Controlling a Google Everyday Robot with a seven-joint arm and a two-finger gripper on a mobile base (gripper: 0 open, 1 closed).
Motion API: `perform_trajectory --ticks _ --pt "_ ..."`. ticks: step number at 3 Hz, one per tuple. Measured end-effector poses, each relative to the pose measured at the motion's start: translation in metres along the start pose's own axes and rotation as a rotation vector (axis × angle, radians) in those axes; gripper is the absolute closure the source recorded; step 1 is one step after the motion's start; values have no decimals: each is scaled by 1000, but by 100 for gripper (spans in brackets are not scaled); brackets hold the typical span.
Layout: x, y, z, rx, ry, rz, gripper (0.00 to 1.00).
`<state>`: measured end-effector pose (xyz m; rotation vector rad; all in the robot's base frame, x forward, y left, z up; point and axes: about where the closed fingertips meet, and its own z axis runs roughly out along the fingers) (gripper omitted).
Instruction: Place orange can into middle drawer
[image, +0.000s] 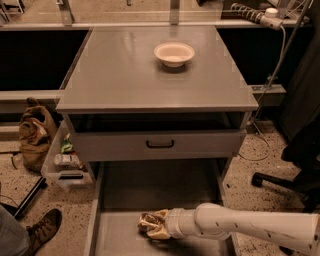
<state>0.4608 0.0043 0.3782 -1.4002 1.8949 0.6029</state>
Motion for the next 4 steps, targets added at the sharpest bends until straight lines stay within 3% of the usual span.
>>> perform_trajectory --ticks 3,4 --pt "0 0 0 0 0 0 12" --pt "0 0 0 0 0 0 0"
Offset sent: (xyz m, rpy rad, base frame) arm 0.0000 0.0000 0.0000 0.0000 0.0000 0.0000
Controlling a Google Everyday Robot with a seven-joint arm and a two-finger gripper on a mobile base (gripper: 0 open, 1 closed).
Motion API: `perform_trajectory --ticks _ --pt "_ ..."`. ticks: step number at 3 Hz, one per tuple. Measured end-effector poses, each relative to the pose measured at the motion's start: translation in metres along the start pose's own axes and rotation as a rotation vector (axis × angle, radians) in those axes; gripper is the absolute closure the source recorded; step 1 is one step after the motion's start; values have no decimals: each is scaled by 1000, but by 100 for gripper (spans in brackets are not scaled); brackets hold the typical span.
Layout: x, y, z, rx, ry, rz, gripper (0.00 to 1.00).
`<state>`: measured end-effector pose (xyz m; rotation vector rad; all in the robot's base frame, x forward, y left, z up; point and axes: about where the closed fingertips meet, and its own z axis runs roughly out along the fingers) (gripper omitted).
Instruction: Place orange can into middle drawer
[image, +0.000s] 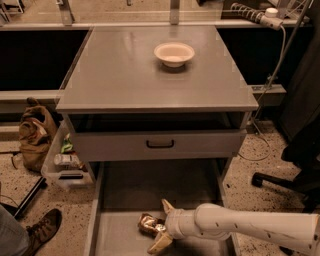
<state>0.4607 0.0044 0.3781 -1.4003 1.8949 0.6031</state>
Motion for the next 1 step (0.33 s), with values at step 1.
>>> perform_trajectory --ticks 1 --pt "0 0 0 0 0 0 0"
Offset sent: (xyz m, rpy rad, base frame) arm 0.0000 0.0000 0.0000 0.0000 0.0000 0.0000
